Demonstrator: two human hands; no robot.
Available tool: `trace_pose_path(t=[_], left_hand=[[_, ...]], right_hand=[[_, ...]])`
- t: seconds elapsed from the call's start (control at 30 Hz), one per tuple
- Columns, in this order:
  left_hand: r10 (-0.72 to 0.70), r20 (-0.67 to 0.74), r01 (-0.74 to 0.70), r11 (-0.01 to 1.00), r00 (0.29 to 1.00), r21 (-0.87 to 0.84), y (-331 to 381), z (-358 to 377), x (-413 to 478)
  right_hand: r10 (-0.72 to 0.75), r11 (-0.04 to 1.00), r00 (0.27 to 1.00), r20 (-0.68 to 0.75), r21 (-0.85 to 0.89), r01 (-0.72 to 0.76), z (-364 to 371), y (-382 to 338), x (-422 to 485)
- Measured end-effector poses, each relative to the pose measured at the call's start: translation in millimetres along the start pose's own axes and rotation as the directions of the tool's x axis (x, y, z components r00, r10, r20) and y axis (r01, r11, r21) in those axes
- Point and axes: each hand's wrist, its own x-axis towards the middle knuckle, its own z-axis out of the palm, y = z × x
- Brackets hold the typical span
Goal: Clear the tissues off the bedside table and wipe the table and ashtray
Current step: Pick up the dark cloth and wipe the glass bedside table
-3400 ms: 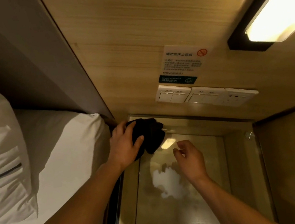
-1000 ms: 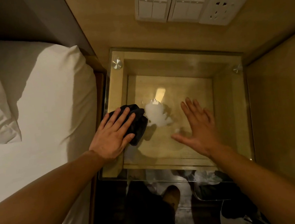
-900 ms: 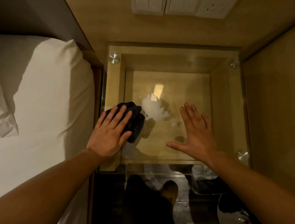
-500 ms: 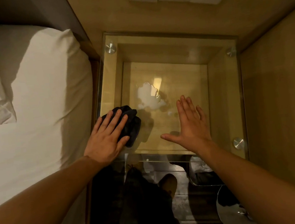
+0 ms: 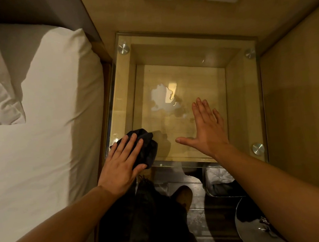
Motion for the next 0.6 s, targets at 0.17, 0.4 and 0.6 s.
trace_pose_path(t=[0.17,0.4,0.6], left_hand=[[-0.033,-0.087,0.019,0.988,0.996,-0.156,17,9,-21],[-0.333,-0.043,0.232,0.737,0.942,-0.634,70,-29,-22],[-0.527,0.359,0.307,-0.188,0.770,-0.933,107,-103,28]], right_hand=[[0.016,1.000,1.000,0.017,0.026,-0.017,0,-1,-1],[-0.059,0.977,0.997,-0.057,0.204,0.070,-1,-11,-30],[0.036,0.545,0.993,0.108,0.831,-0.110,-39,-50,-58]])
